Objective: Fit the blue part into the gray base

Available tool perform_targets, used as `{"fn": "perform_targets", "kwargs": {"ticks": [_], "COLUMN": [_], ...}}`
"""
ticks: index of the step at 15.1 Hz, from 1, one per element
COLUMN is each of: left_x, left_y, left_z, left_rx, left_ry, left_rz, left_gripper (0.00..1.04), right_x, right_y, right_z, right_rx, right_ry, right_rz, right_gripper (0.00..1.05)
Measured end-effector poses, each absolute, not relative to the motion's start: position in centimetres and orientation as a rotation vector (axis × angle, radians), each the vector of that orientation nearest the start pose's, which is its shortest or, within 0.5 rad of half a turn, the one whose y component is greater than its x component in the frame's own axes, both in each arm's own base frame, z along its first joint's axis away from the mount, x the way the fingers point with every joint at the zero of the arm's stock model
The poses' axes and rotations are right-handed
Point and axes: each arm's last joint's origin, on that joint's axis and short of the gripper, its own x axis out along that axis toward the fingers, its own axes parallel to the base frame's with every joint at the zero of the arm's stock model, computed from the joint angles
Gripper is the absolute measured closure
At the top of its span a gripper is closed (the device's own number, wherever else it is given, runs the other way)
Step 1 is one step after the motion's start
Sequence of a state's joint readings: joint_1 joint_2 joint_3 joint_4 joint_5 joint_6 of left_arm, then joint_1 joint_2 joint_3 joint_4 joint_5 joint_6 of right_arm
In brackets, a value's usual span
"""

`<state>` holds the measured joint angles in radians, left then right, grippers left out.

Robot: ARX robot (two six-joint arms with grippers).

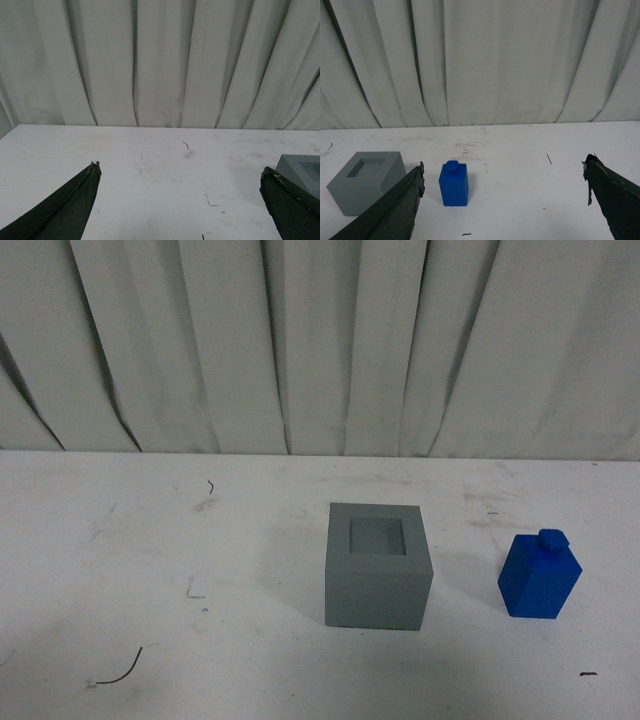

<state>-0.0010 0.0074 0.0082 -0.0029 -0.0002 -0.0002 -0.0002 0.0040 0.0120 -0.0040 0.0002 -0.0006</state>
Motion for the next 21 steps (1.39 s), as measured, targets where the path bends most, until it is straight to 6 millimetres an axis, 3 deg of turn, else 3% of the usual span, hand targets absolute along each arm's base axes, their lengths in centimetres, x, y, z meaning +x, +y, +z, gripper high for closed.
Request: {"fn": "perform_targets", "kwargs": {"ticks": [4,7,8,10,13,16,19,21], "left_x": [9.8,9.8,9.8,9.8,9.8,9.8,9.8,9.8], "left_y": [0.0,0.0,0.0,0.0,0.0,0.0,0.0,0.0], "left_z": [16.5,16.5,16.5,16.5,16.5,16.5,16.5,16.5], "left_rx": [0.0,0.0,0.0,0.0,0.0,0.0,0.0,0.0], "left_ry": [0.002,0.002,0.002,0.002,0.002,0.002,0.002,0.002], "left_rz": [-0.001,-0.001,-0.001,-0.001,-0.001,-0.001,-0.001,-0.001], "left_gripper": [0.07,0.07,0.07,0.07,0.07,0.07,0.07,0.07], "right_x": [9.9,12.1,13.6,18.7,28.0,35.4,39.1,40.1], "right_y": [-0.1,-1.6,-2.2,-3.3,-4.5,-4.5,-2.5,-1.6], "right_z": [17.0,18.1,19.6,22.8,22.6,22.6,23.6,22.6], "right_rx": [-0.001,-0.017,-0.042,-0.084,-0.118,-0.187,-0.368,-0.551], "right_ry": [-0.028,-0.056,-0.099,-0.171,-0.017,0.115,0.274,0.426], "right_rz": [0.008,0.009,0.006,0.0,-0.02,0.023,0.262,0.451], "right_gripper": [0.06,0.06,0.06,0.06,0.06,0.06,0.06,0.06]}}
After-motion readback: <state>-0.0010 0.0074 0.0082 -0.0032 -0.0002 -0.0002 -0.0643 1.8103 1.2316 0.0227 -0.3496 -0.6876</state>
